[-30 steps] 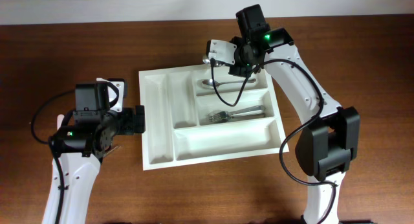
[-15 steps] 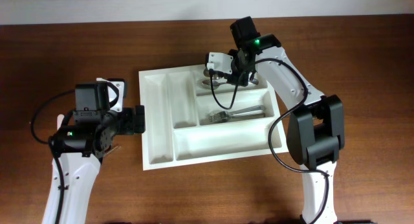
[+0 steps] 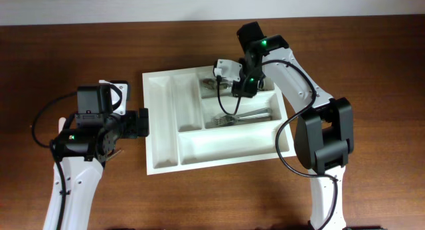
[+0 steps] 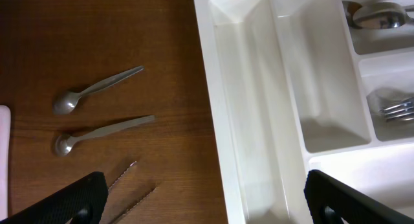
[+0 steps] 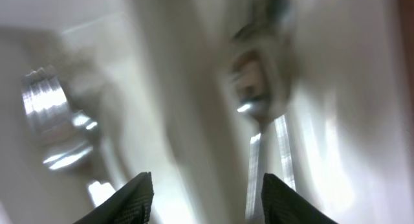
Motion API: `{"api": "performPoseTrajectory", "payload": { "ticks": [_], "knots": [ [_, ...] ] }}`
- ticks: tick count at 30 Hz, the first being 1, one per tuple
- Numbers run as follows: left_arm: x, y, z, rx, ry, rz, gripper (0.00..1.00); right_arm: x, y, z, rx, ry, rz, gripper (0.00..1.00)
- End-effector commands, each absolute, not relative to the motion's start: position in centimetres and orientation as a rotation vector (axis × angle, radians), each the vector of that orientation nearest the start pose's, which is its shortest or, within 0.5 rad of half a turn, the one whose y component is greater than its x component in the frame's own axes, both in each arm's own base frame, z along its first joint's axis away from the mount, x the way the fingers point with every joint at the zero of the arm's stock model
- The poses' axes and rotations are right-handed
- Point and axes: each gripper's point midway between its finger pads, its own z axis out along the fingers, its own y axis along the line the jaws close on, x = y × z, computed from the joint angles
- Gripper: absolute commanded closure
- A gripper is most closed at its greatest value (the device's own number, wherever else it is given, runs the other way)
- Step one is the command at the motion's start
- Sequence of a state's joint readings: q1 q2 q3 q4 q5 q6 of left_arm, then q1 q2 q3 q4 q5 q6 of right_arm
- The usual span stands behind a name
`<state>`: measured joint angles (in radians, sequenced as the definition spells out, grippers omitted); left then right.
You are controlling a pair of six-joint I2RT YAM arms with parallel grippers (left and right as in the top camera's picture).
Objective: Pack container
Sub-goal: 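Lower the spoon into the top compartment and open the right gripper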
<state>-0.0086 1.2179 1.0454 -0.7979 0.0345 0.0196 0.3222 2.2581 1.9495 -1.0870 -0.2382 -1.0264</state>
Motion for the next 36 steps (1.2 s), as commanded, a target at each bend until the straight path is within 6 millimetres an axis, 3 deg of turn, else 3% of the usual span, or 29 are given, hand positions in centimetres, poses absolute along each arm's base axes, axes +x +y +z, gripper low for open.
{"api": "performPoseTrajectory", "payload": {
  "ticks": [1,3,6,7,8,9,10,11,17,21,30,32,36],
  "knots": [
    [32.3,-1.2,18.5,0.083,2.516,-0.046,0.01,44.4,19.3,8.2,-1.687,2.300,0.263,0.45],
    [32.3,-1.2,18.5,0.083,2.516,-0.046,0.01,44.6,19.1,8.3,-1.627,2.344,0.253,0.40],
    [32.3,-1.2,18.4,0.083,2.518,-0.046,0.01,44.6,18.5,8.5,-1.582,2.398,0.218,0.41],
    [32.3,-1.2,18.4,0.083,2.519,-0.046,0.01,44.4,18.4,8.6,-1.583,2.403,0.218,0.48],
    [32.2,-1.2,18.4,0.083,2.521,-0.046,0.01,44.3,18.3,8.6,-1.557,2.430,0.221,0.65],
    [32.2,-1.2,18.4,0.083,2.523,-0.046,0.01,44.1,18.2,8.7,-1.520,2.462,0.224,0.75],
    [32.2,-1.2,18.3,0.083,2.524,-0.046,0.01,43.9,18.0,8.6,-1.473,2.510,0.227,0.94],
    [32.2,-1.2,18.3,0.083,2.524,-0.046,0.01,43.2,17.4,8.4,-1.447,2.572,0.217,0.96],
    [32.2,-1.2,18.3,0.083,2.524,-0.046,0.01,41.6,16.0,7.9,-1.327,2.730,0.253,0.96],
    [32.2,-1.2,18.3,0.083,2.524,-0.046,0.01,39.9,14.8,6.3,-1.210,2.874,0.280,0.96],
    [32.1,-1.2,18.3,0.083,2.527,-0.046,0.01,35.8,13.5,1.7,-1.184,3.036,0.316,0.96],
    [31.9,-1.2,18.1,0.083,2.539,-0.047,0.01,34.6,13.2,1.1,-1.170,3.089,0.326,0.96],
    [31.7,-1.2,18.0,0.083,2.546,-0.047,0.01,34.1,13.2,1.1,-1.155,3.110,0.346,0.96]
  ]
}}
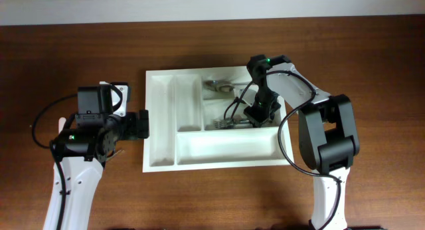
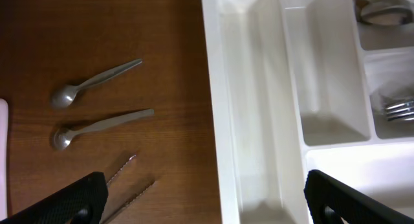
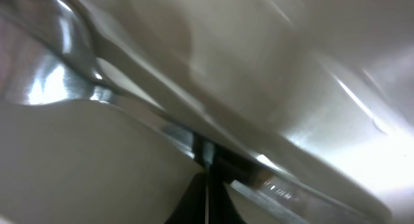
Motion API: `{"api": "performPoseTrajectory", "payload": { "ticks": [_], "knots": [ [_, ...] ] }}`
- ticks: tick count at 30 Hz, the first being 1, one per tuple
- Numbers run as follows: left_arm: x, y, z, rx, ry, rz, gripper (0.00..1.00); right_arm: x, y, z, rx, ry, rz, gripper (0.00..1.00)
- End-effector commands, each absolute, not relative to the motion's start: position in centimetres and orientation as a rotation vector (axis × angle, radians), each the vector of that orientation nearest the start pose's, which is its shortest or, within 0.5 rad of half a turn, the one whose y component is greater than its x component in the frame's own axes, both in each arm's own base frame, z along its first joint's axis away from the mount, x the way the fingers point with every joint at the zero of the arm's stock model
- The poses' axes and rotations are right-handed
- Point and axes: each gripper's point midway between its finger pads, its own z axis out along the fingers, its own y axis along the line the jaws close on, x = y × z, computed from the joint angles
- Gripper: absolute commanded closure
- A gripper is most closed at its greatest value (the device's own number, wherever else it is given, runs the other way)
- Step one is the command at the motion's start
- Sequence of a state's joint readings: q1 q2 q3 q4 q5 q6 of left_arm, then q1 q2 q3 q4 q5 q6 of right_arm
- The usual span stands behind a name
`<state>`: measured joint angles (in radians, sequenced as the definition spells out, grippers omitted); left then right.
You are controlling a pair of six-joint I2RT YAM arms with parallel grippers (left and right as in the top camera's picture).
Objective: Pack container
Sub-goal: 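Lower the spoon into the top compartment and open the right gripper, then retract the right arm and grasp the serrated knives with the left gripper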
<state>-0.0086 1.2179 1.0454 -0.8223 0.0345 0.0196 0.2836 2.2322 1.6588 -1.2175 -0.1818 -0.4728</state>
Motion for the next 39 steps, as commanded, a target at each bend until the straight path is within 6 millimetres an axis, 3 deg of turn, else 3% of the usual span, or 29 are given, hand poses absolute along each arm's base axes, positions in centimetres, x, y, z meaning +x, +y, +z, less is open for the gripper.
{"api": "performPoseTrajectory", "payload": {
  "ticks": [1,6,10,14,18,19,20,21,23,25,27,28,30,31,34,37,39],
  "knots": [
    [31.7,-1.2,18.0,0.083,2.546,-0.047,0.01,34.1,13.2,1.1,-1.154,3.110,0.346,0.96],
    [31.7,-1.2,18.0,0.084,2.547,-0.047,0.01,34.9,13.4,1.8,-1.134,3.085,0.337,0.96],
    [32.2,-1.2,18.4,0.109,2.522,-0.038,0.01,37.0,13.9,4.7,-1.106,2.998,0.308,0.96],
    [32.5,-1.2,18.6,0.107,2.505,-0.038,0.01,40.0,13.7,10.7,-1.001,2.887,0.218,0.96],
    [32.0,-1.2,18.8,0.107,2.513,-0.038,0.01,42.6,12.4,18.8,-0.876,2.731,0.181,0.92],
    [31.6,-1.1,18.9,0.106,2.515,-0.038,0.01,43.2,11.1,22.0,-0.822,2.679,0.163,0.84],
    [31.3,-1.1,19.1,0.107,2.516,-0.038,0.01,43.4,10.4,23.6,-0.788,2.652,0.153,0.56],
    [30.8,-1.1,19.5,0.105,2.510,-0.037,0.01,43.6,8.6,26.0,-0.722,2.614,0.133,0.01],
    [30.0,-0.8,20.0,0.073,2.507,-0.038,0.01,43.8,5.4,28.9,-0.535,2.589,0.124,0.01],
    [28.6,-0.1,20.0,0.006,2.536,-0.040,0.01,43.2,1.8,30.4,-0.336,2.588,0.144,0.01],
    [27.1,0.9,19.4,-0.036,2.590,-0.008,0.01,42.2,-1.9,30.9,-0.130,2.612,0.149,0.01],
    [25.5,2.0,18.6,-0.085,2.656,0.028,0.01,41.3,-5.3,30.9,0.065,2.631,0.146,0.01],
    [23.6,3.9,17.5,-0.167,2.744,0.105,0.01,39.8,-9.2,30.6,0.282,2.646,0.142,0.01],
    [22.7,5.5,16.6,-0.210,2.801,0.149,0.01,38.8,-12.0,30.4,0.428,2.639,0.134,0.01],
    [23.1,6.6,15.5,-0.217,2.837,0.100,0.01,37.9,-14.7,30.3,0.556,2.614,0.120,0.01],
    [23.8,7.2,13.7,-0.035,2.904,0.063,0.01,37.7,-15.3,30.3,0.574,2.610,0.115,0.01],
    [24.5,7.9,11.9,0.186,2.955,0.068,0.01,37.7,-15.1,30.3,0.567,2.611,0.116,0.01]
  ]
}}
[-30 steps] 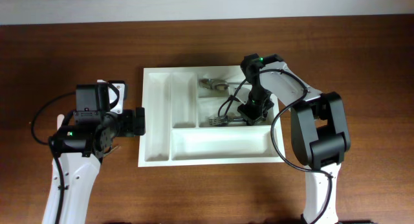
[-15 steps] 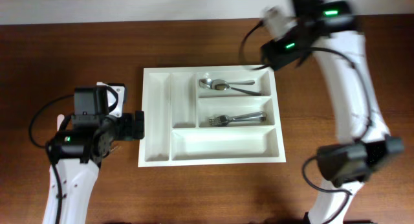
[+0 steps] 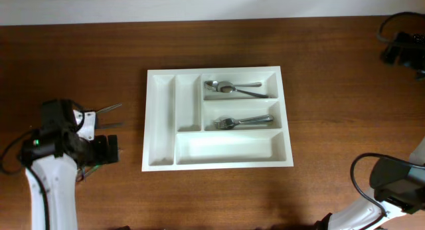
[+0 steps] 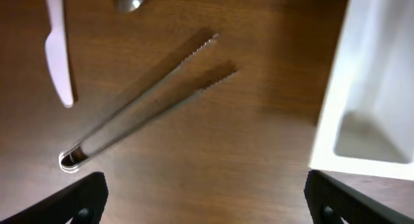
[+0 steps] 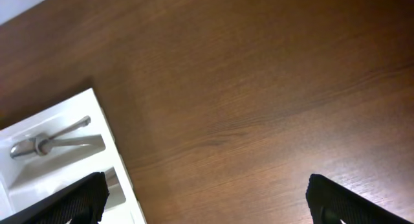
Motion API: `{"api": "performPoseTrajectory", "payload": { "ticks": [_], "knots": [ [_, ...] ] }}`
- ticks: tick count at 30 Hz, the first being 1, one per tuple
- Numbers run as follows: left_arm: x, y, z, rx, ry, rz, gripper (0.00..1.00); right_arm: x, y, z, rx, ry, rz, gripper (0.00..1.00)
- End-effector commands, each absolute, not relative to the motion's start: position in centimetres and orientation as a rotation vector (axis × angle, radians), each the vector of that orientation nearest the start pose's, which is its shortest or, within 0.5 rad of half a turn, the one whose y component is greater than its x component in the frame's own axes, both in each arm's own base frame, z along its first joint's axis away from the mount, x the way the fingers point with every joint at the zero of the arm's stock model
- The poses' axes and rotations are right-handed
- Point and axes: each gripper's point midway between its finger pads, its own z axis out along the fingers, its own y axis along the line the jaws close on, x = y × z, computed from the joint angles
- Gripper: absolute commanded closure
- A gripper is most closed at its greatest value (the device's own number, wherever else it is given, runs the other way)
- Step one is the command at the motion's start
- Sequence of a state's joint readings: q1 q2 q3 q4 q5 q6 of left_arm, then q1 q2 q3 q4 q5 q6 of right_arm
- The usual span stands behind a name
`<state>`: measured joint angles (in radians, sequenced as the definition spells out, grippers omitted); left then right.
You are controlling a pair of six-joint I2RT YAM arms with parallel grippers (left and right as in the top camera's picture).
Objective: Pack container
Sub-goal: 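Retract the right arm and grasp the serrated knives with the left gripper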
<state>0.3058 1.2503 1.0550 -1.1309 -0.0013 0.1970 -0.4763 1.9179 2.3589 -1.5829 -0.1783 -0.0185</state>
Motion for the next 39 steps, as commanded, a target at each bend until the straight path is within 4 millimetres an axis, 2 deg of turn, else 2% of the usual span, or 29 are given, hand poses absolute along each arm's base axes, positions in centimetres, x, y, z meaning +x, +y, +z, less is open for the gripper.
{"api": "performPoseTrajectory", "payload": {
  "ticks": [1,2,5,7,9,11,12,14,18,20,24,27,39],
  "knots": [
    [24.5,7.9,11.0,0.261,2.981,0.056,0.01,37.8,-15.0,30.3,0.562,2.612,0.118,0.01],
    [24.7,8.0,9.5,0.393,3.022,0.025,0.01,37.9,-14.7,30.3,0.554,2.614,0.119,0.01],
    [25.4,8.3,7.6,0.418,3.056,0.011,0.01,38.0,-14.6,30.3,0.547,2.616,0.116,0.01],
    [25.6,8.4,6.7,0.376,3.083,-0.005,0.01,38.1,-14.6,30.3,0.557,2.613,0.117,0.01],
    [25.2,9.1,6.4,0.410,3.113,0.044,0.01,38.3,-14.7,30.2,0.561,2.608,0.117,0.01],
    [24.5,9.4,6.3,0.714,3.096,0.068,0.02,38.6,-14.8,30.1,0.579,2.602,0.122,0.01],
    [24.6,10.5,6.4,0.781,3.094,0.160,0.03,38.8,-15.0,29.8,0.581,2.603,0.121,0.01],
    [25.1,11.5,6.5,0.786,3.084,0.247,0.02,38.8,-15.4,29.5,0.596,2.606,0.122,0.01],
    [25.7,12.1,6.6,0.910,3.029,0.269,0.01,38.9,-15.6,29.1,0.606,2.615,0.124,0.01],
    [25.8,12.6,6.5,0.929,3.019,0.275,0.00,39.0,-15.6,29.0,0.604,2.621,0.108,0.01],
    [25.5,13.4,5.7,0.927,3.040,0.256,0.01,38.3,-17.3,28.8,0.639,2.634,-0.030,0.01],
    [25.5,13.4,4.9,0.992,3.041,0.230,0.01,38.3,-17.6,28.9,0.645,2.628,-0.049,0.01],
    [25.8,13.7,0.5,1.024,3.111,0.142,0.01,38.1,-18.1,28.9,0.664,2.626,-0.071,0.01]
  ]
}}
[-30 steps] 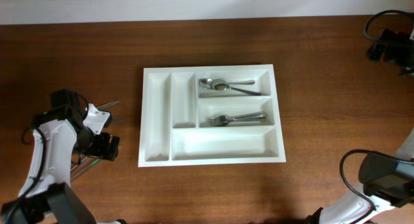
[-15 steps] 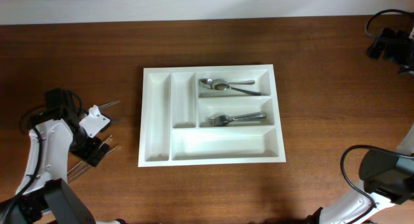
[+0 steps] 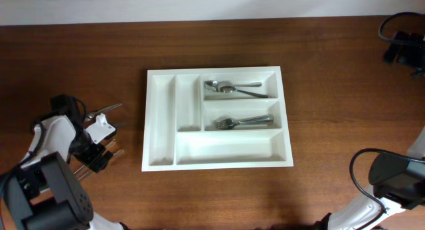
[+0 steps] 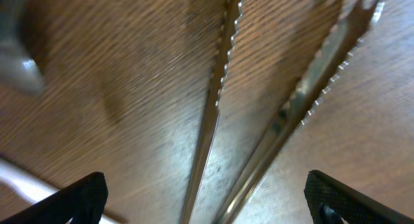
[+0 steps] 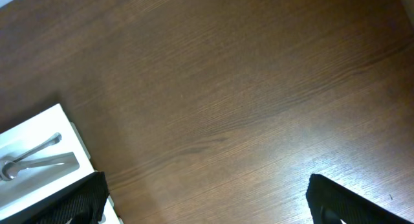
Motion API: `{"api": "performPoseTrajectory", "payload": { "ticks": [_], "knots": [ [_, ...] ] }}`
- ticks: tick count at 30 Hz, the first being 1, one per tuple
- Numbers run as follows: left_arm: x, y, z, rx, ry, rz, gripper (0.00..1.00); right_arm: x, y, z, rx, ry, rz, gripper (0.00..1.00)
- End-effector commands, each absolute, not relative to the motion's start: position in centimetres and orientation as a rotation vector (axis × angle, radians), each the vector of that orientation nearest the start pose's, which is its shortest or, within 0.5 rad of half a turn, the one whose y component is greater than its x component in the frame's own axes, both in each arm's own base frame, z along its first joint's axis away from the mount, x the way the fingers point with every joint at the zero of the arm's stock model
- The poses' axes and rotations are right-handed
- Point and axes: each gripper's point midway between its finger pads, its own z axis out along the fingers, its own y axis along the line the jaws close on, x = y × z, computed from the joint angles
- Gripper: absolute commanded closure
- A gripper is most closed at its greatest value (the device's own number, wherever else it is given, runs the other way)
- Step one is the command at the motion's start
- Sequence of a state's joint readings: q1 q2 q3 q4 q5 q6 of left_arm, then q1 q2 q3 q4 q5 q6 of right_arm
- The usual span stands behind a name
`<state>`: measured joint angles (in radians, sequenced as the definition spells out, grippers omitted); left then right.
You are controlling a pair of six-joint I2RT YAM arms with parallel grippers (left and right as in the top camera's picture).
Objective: Pack container
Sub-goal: 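Retract the right arm and grasp the serrated knives with the left gripper, then carry the knives with the left gripper into the tray's left compartment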
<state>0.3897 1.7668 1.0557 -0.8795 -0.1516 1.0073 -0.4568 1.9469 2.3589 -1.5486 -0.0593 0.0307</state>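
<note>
The white cutlery tray (image 3: 163, 123) lies mid-table, with spoons (image 3: 229, 88) in its back right compartment and forks (image 3: 242, 120) in the one below. Metal tongs (image 4: 272, 120) with serrated tips lie on the wood left of the tray. My left gripper (image 4: 207, 201) is low over them, open, with both tong arms between its fingers, not touching. My right gripper (image 5: 207, 201) is open and holds nothing, above bare wood at the far back right corner (image 3: 398, 49). In the right wrist view, the tray's corner with a spoon (image 5: 32, 160) shows at the left edge.
A loose spoon (image 3: 106, 110) lies on the wood behind the left gripper; its blurred bowl (image 4: 13, 59) shows in the left wrist view. A pale strip (image 4: 22, 180) lies left of the tongs. The tray's two long left compartments (image 3: 188, 104) and its front compartment (image 3: 229, 147) hold nothing.
My left gripper was higher, seeing the whole tongs and the tray's corner; now it is close over the tongs' serrated ends. The right gripper has hardly shifted.
First my right gripper was in the tray's spoon compartment while the left stayed at the tray's left edge. Then the right was down among the forks. Then the right had withdrawn to the back right corner and the left was over the tongs, where it now hangs low.
</note>
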Motion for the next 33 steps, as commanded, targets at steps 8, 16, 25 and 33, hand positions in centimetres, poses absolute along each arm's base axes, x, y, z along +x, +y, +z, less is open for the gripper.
{"api": "performPoseTrajectory", "payload": {
  "ticks": [8,16,25,33],
  "knots": [
    [25.3,14.0,-0.7,1.045,3.157,0.136,0.11,38.1,-18.1,28.9,0.662,2.626,-0.071,0.01],
    [25.2,13.9,-0.7,1.045,3.158,0.127,0.68,37.8,-18.5,28.8,0.671,2.630,-0.106,0.01],
    [25.3,13.7,-0.7,0.887,3.199,0.146,0.98,37.9,-18.5,28.8,0.671,2.629,-0.106,0.01],
    [30.1,12.2,4.1,0.499,3.148,0.277,0.98,37.9,-18.6,28.9,0.670,2.625,-0.107,0.01]
  ]
}}
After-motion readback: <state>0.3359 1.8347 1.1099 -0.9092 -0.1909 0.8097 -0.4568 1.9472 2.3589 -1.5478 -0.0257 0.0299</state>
